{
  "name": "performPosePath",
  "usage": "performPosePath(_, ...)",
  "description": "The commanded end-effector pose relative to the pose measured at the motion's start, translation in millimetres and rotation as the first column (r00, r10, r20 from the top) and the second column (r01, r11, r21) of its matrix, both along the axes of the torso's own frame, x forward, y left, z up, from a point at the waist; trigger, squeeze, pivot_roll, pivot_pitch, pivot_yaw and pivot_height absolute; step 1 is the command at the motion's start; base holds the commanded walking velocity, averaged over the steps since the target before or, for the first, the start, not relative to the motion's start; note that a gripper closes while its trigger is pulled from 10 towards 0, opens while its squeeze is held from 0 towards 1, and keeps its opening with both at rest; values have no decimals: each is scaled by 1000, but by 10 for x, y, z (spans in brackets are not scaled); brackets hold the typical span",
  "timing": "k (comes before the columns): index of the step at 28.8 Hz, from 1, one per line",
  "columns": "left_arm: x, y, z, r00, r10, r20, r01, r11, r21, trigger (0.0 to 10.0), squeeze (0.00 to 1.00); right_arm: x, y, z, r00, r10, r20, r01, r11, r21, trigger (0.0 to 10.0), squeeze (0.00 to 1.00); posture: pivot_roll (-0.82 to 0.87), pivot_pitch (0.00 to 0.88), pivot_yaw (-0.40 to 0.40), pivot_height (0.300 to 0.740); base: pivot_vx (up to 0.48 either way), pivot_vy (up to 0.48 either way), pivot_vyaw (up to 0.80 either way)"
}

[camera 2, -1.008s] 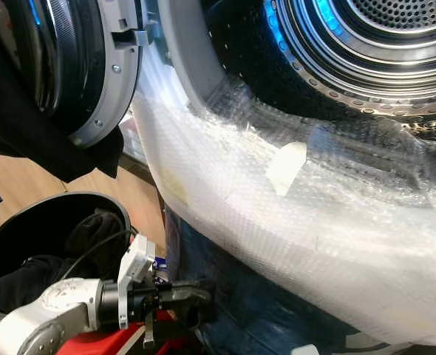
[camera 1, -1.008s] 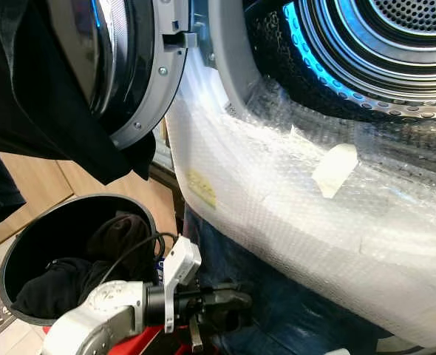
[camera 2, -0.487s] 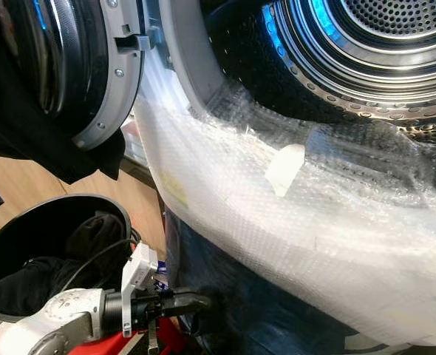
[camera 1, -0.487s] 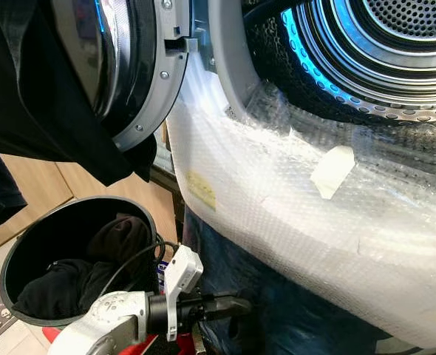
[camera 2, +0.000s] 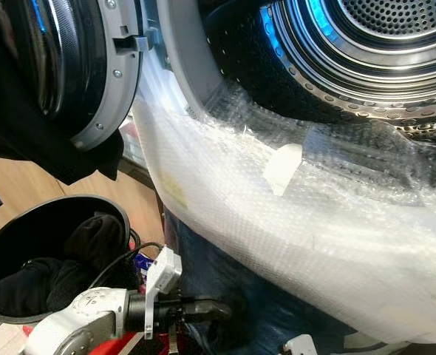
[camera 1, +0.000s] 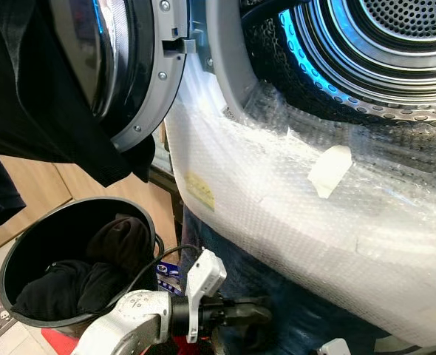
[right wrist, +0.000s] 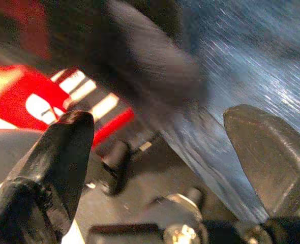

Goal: Clothes washing

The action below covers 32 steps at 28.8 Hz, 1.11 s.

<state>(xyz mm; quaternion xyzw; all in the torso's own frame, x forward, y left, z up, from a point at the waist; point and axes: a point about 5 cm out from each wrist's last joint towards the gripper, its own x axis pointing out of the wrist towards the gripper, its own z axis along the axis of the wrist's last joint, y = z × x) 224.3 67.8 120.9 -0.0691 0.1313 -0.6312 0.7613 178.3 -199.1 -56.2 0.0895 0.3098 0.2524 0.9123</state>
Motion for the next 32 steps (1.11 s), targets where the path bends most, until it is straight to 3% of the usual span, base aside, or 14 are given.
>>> performPosePath(1, -27, -20, -31, 1000, -10, 6, 10, 1000, 14, 0, 0, 0, -23, 30, 1000, -22, 17, 21, 999, 45, 10000, 1000, 23, 135, -15, 740, 0, 0, 0)
performPosePath(2, -27, -20, -31, 1000, -10, 6, 10, 1000, 14, 0, 0, 0, -23, 30, 1000, -22, 17, 21, 999, 45, 10000, 1000, 23, 135, -15, 740, 0, 0, 0)
performPosePath(3, 13, -40, -44, 1000, 8, 24, -8, 1000, 28, 0, 0, 21, 8, 54, 1000, -8, 27, 6, 996, 88, 10000, 675, 16, 135, -12, 740, 0, 0, 0)
performPosePath(5, 45, -66, -50, 999, 15, 31, -16, 1000, 26, 0, 0, 35, 27, 52, 1000, 2, 28, -4, 997, 73, 10000, 675, 16, 135, -12, 740, 0, 0, 0)
performPosePath(6, 79, -98, -42, 999, 19, 38, -20, 1000, 23, 0, 0, 56, 42, 54, 1000, -2, 31, 0, 998, 70, 10000, 0, 23, 137, -8, 740, 0, 0, 0)
performPosePath(13, 175, -147, -25, 998, 28, 58, -30, 999, 32, 0, 0, 126, 106, 93, 998, -25, 56, 18, 992, 121, 10000, 0, 16, 138, 8, 740, 0, 0, 0)
performPosePath(20, 165, -136, -94, 998, 7, 56, -11, 998, 61, 0, 0, 94, 202, 54, 998, -49, 35, 44, 987, 153, 10000, 0, 21, 147, 13, 740, 0, 0, 0)
performPosePath(32, 223, -73, -99, 997, 34, 66, -39, 997, 72, 0, 0, 299, 201, 190, 977, -165, 136, 138, 973, 187, 10000, 0, 31, 159, 15, 740, 0, 0, 0)
